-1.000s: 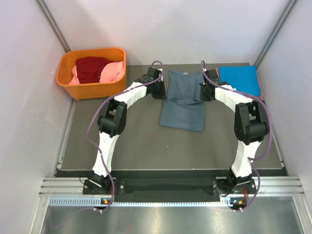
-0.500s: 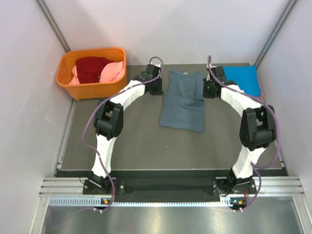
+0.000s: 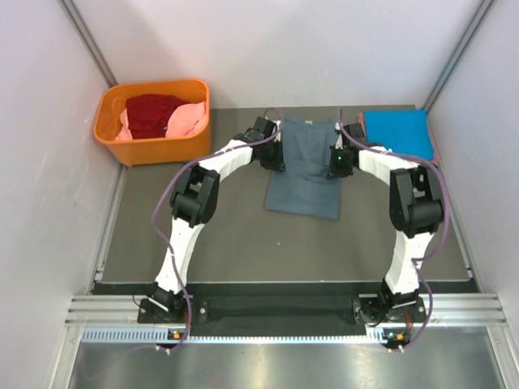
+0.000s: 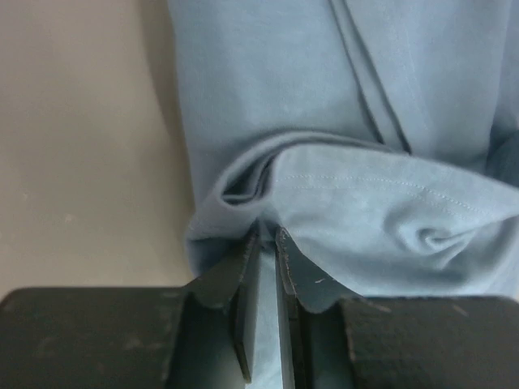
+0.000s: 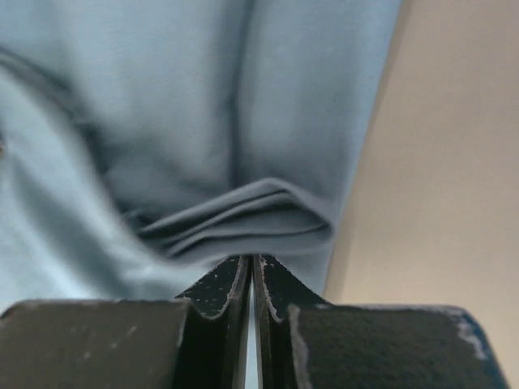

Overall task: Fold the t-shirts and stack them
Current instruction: Fold the tshirt

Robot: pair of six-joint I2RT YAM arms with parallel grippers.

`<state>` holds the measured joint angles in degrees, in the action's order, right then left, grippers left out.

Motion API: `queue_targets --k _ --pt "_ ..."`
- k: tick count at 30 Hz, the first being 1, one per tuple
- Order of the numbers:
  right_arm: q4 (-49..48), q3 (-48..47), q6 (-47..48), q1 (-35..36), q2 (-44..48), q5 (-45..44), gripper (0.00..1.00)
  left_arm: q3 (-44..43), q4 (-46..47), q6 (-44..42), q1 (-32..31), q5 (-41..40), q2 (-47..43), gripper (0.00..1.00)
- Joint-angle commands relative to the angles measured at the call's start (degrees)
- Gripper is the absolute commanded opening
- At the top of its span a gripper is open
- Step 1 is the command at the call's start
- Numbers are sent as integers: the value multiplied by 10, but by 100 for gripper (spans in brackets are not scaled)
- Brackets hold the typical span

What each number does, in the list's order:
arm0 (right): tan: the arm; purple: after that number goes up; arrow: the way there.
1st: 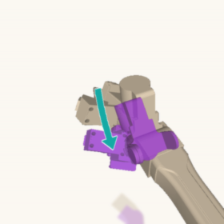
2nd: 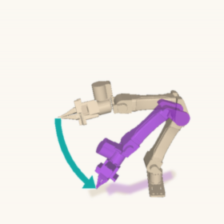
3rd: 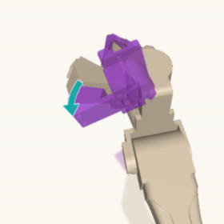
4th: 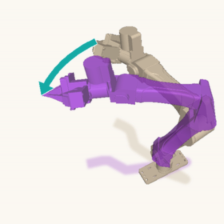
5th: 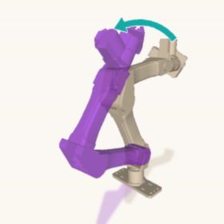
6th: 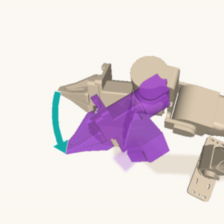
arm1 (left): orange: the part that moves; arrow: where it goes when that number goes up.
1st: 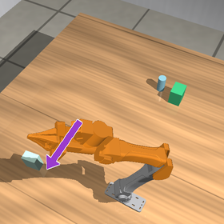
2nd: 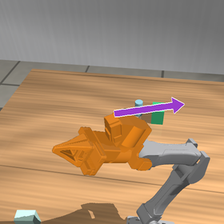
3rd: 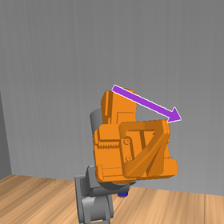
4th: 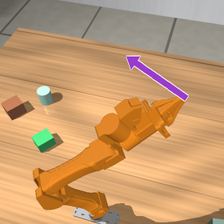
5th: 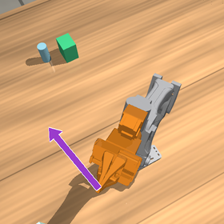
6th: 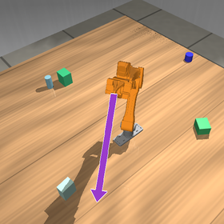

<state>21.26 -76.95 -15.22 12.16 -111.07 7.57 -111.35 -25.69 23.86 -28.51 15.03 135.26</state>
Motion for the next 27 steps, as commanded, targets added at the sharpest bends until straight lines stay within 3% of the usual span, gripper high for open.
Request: queue_targets --k 1,6,15,21,27 --pt "-27 -59 -5 -24 -36 -12 3 -32 -1 -1 20 -56 17 19" --pt "-30 -82 -2 -36 -71 -36 1 -12 10 11 29 -90 11 18" --pt "12 -88 -9 -32 -5 -40 2 -8 -1 35 29 -13 -44 20" --pt "4 -56 -36 -3 59 14 3 -6 -33 30 29 28 -99 26" --pt "-25 -56 -53 35 34 57 3 48 -80 7 29 32 -140 30"
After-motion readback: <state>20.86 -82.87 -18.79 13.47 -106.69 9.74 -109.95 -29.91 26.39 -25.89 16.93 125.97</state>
